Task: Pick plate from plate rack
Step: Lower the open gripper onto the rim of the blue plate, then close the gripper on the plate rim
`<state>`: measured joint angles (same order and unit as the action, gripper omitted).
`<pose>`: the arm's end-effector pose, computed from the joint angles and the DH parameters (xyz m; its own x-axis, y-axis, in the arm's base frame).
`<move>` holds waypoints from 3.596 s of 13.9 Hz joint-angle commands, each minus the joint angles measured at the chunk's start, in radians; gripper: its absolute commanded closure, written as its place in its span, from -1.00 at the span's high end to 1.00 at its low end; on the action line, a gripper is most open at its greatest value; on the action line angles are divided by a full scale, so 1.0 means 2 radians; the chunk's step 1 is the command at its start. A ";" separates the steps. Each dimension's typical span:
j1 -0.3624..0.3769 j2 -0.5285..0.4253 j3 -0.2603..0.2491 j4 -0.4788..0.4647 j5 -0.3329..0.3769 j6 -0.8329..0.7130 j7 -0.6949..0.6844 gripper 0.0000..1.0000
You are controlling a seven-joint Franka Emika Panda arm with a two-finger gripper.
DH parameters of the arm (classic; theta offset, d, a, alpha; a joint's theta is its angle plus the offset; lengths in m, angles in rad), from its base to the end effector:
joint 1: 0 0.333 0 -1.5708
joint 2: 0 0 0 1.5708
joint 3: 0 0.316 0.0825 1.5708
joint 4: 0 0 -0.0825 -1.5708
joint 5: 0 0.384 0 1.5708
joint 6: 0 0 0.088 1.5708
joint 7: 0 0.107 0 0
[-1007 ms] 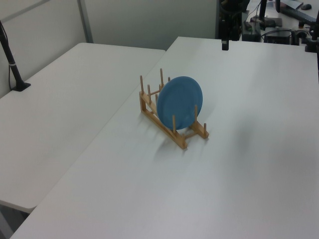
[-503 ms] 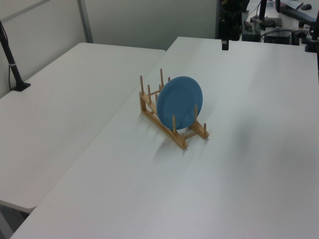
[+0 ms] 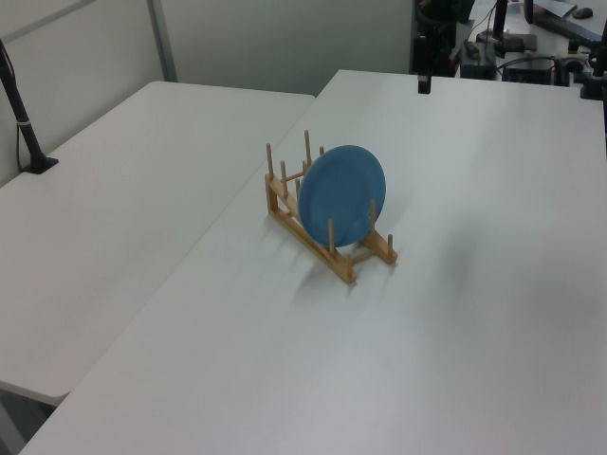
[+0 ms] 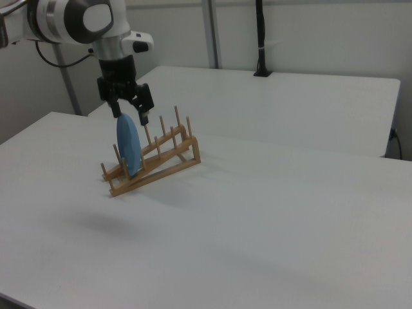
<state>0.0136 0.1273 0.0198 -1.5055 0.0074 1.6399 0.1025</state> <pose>0.5987 0.0200 0.5882 0.9975 -0.0697 0.0061 -0.0697 -0.9975 -0.0106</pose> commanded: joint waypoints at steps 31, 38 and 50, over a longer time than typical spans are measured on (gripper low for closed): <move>0.174 0.095 -0.011 -0.022 -0.297 0.235 0.008 -0.45; 0.185 0.095 -0.011 -0.024 -0.336 0.234 0.007 -0.90; 0.191 0.099 -0.011 -0.033 -0.361 0.234 0.005 -1.00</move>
<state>0.3805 0.3362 0.0086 -1.5425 -0.6916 2.0947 0.0946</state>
